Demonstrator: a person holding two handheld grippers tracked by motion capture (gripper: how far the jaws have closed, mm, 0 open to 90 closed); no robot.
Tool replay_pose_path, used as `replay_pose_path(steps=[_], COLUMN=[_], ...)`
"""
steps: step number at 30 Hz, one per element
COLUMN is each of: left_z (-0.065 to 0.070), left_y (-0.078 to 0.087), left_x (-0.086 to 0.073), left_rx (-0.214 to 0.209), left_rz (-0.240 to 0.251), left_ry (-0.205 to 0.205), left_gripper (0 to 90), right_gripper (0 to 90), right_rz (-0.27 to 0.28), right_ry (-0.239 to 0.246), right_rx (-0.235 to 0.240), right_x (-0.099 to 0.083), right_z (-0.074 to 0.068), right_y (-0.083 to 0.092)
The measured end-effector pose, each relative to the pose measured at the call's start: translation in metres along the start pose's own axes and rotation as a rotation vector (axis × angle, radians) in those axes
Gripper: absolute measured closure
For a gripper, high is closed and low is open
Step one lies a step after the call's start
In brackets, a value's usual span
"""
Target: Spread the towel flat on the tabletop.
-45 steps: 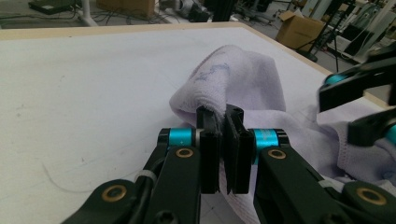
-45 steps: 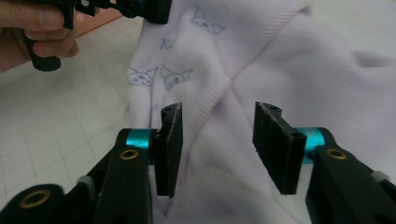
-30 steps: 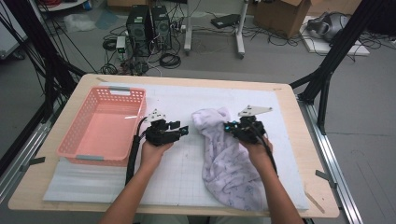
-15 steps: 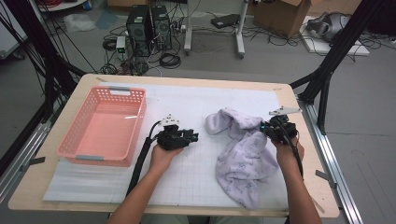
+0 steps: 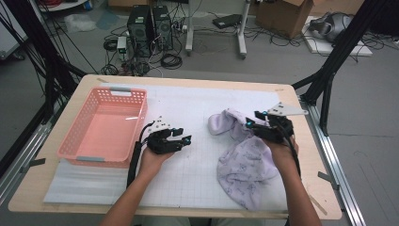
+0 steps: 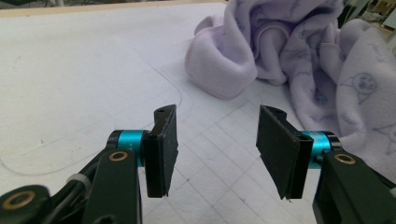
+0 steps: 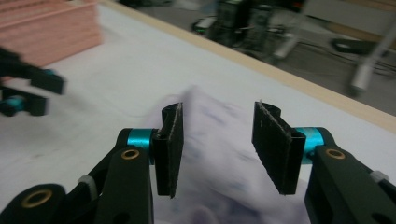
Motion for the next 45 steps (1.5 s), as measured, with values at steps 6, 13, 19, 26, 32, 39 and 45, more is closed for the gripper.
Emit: replay_pose_path(steps=[6,13,19,26,32,39,45], left_z=[0.001,0.002,-0.003,-0.010,-0.015,-0.014,-0.009], left_y=[0.014,0.029,0.035,0.040,0.042,0.039,0.035], left_x=[-0.006,-0.014,-0.015,-0.014,-0.014,-0.017,-0.022], left_rx=[0.004,-0.001,0.003,0.017,0.026,0.018,0.000], left_rz=[-0.015,-0.007,-0.004,0.007,0.010,0.003,-0.025], left_ry=[-0.026,-0.034,-0.023,-0.010,0.003,0.008,0.007], left_gripper=[49.2,52.2,52.1,52.1,52.2,52.4,52.7], right_gripper=[54.5,51.9,57.5,85.9,86.0,85.9,69.8], right_rz=[-0.179,-0.342,-0.426,-0.423,-0.225,-0.022,0.044], right_ry=[0.017,0.047,0.033,-0.004,-0.032,-0.087,-0.194], right_rx=[0.159,0.110,0.088,0.187,0.409,0.221,-0.099], right_x=[-0.023,-0.055,-0.063,-0.058,-0.006,0.050,0.048], right_z=[-0.023,-0.007,0.001,-0.015,-0.058,-0.010,0.063], right_y=[-0.067,-0.125,-0.143,-0.147,-0.162,-0.151,-0.108])
Point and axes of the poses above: each handheld gripper's, and its own axes: y roughly backward along the jaws, x roughly out of its top, z roughly to its right, the point moved 10 cm from there along -y, roughly forward along the jaws, and after that the axes turned 11 degrees about x, right-handed, at the moved point
